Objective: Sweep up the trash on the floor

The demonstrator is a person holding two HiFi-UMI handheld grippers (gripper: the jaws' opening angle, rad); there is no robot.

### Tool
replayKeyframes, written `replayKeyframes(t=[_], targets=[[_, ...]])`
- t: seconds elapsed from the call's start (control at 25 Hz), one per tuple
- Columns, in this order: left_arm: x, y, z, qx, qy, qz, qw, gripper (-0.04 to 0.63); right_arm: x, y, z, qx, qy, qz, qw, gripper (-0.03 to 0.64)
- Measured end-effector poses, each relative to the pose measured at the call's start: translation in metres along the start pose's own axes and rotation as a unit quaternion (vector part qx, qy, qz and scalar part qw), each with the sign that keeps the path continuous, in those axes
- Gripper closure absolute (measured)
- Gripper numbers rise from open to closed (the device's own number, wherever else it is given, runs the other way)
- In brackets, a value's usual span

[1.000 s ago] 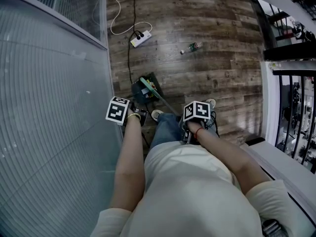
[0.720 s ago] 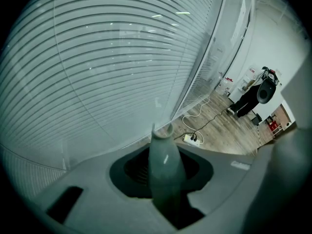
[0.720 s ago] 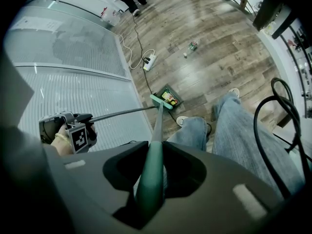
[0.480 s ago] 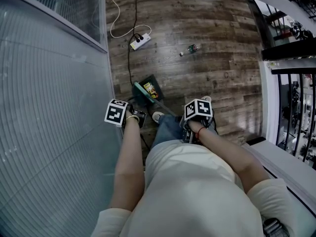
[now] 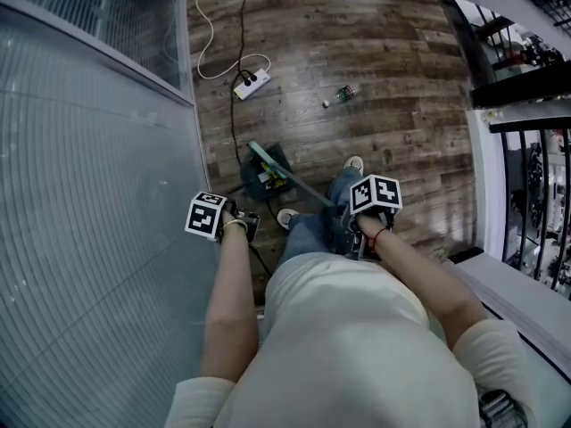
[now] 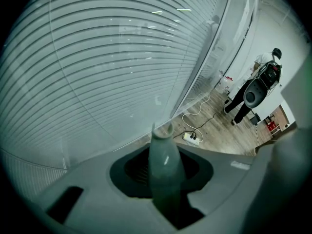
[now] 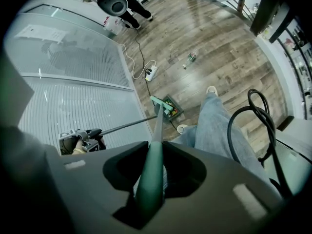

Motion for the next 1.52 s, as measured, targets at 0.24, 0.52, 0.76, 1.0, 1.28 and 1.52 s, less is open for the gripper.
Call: replayKeyframes(t=[0.24, 0.52, 0.76, 1.0, 1.28, 1.52], targets=[[-0.003, -0.005, -0.001, -0.002, -0.003, 0.008, 1.0, 0.502, 0.03, -0.015, 0.024, 0.021, -0.04, -0.034, 0.998, 0.52], [-0.013, -0.025, 0.009, -0.006, -0.011, 0.027, 0.9996, 0.503, 0.072, -0.031, 0.058, 0.021, -0.073, -0.024, 0.997, 0.52], [-0.027, -0.051, 0.01, -0.004, -0.017, 0.041, 0.999, 0.503, 0.108, -0.054, 0.078, 0.027, -0.087, -0.041, 0.995, 0.52], [-0.043, -0.09, 0.013, 0.002, -0.017, 0.039, 0.9991, 0.503, 0.148, -0.073, 0.105, 0.033, -0.096, -0.044, 0.994, 0.52], [-0.064, -0.14, 0.007, 0.008, -0.01, 0.032, 0.9994, 0.503, 0.207, -0.101, 0.143, 0.032, -0.109, -0.051, 0.992, 0.52], [-0.088, -0.181, 0.007, 0.014, -0.01, 0.036, 0.9992, 0.503, 0.259, -0.121, 0.18, 0.006, -0.128, -0.031, 0.991, 0.52]])
Point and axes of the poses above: the fingertips, and each gripper's own axes: z backward along the fingers, y to its left, x out of its top, the point moved 10 cm from there along z, backward along the fingers, and after that the axes turned 5 degrees about y, right-handed, at the moved point
